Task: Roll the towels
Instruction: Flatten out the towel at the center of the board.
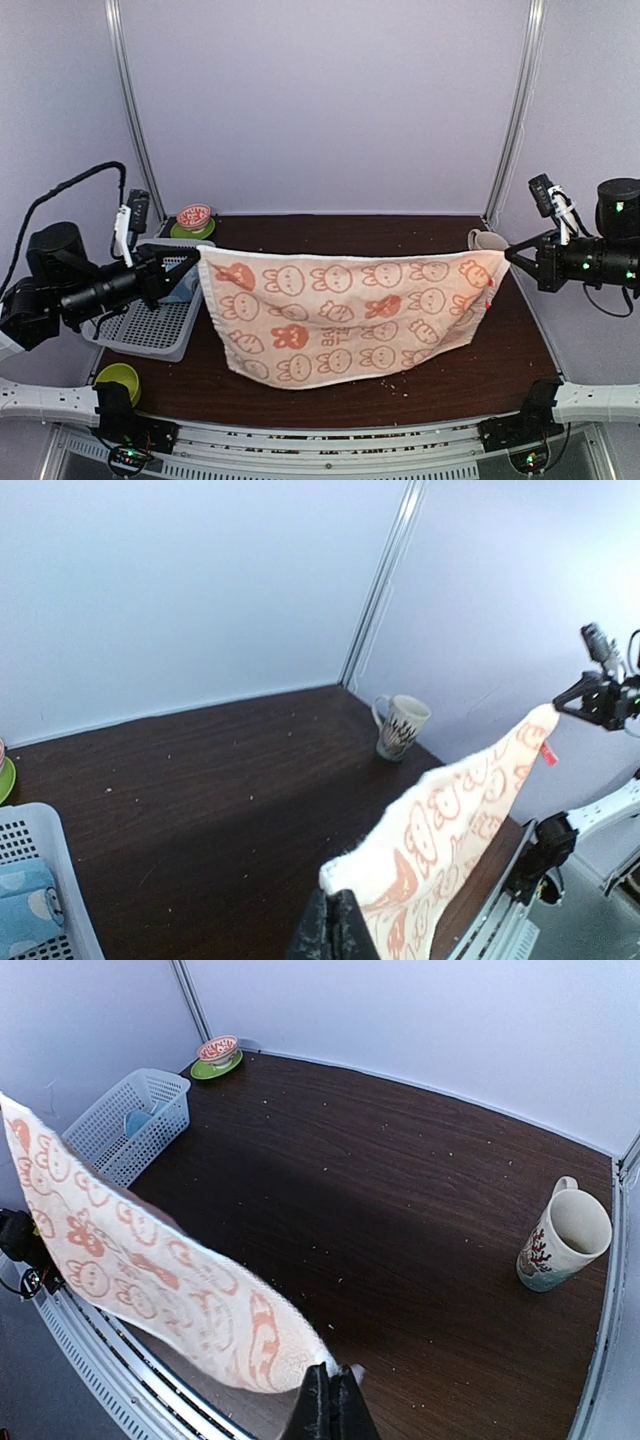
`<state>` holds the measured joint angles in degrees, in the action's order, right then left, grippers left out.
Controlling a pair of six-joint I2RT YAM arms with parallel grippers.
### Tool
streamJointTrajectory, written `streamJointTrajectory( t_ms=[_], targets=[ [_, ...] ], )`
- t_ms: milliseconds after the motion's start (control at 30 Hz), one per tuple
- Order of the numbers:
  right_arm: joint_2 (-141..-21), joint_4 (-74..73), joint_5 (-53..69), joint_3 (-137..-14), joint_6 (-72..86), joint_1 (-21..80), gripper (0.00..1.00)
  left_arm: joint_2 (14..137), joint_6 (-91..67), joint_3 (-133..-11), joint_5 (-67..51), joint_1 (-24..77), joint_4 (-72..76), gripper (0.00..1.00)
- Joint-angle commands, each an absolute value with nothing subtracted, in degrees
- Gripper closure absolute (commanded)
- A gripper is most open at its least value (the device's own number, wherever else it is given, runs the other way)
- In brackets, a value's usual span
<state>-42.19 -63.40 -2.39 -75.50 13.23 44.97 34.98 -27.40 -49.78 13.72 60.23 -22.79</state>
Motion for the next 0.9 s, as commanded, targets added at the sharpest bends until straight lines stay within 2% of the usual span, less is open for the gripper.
streamJointTrajectory(
  t_ms=[0,200,400,667,867],
  targets=[
    [-41.7,-63.2,-4.2,-74.1,13.3,44.7,1.00,30.9,-28.3,-48.9,15.3,60.5,-23.8,1.00],
    [-47.0,-51.5,-8.8,-59.7,18.1,43.1,1.00,44.3,-28.4,-45.9,19.6,59.0,-22.4,1.00],
    [-61.3,-37.3,-9.2,-51.0,24.4,35.7,1.00,61.1,-34.2,-39.0,12.1,48.5,-6.3,1.00],
    [-81.8,-32.1,-12.8,-57.6,24.8,30.3,1.00,78.6,-33.0,-46.2,13.6,41.5,0.3,1.00],
    [-91.3,-31.0,-12.4,-64.6,24.0,27.1,1.00,85.6,-33.7,-50.7,9.9,36.2,4.3,1.00]
  ],
)
